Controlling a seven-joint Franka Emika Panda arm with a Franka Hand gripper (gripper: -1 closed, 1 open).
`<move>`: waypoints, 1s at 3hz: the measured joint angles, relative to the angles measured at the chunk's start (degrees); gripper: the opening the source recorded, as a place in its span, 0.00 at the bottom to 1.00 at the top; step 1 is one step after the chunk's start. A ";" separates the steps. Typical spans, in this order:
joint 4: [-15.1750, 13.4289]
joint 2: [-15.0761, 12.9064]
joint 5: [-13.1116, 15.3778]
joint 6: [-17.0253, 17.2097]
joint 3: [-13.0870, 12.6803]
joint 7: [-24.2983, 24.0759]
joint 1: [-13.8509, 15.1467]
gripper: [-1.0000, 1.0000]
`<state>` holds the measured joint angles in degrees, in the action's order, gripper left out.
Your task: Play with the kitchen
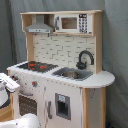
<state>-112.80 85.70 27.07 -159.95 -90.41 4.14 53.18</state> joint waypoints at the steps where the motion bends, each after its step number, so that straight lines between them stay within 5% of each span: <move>1: 0.08 0.00 0.00 0.00 0.00 6.29 0.04 0.00; 3: 0.17 -0.02 0.00 -0.14 0.02 18.08 0.11 0.00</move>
<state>-112.62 85.67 27.07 -160.08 -90.40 22.22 53.29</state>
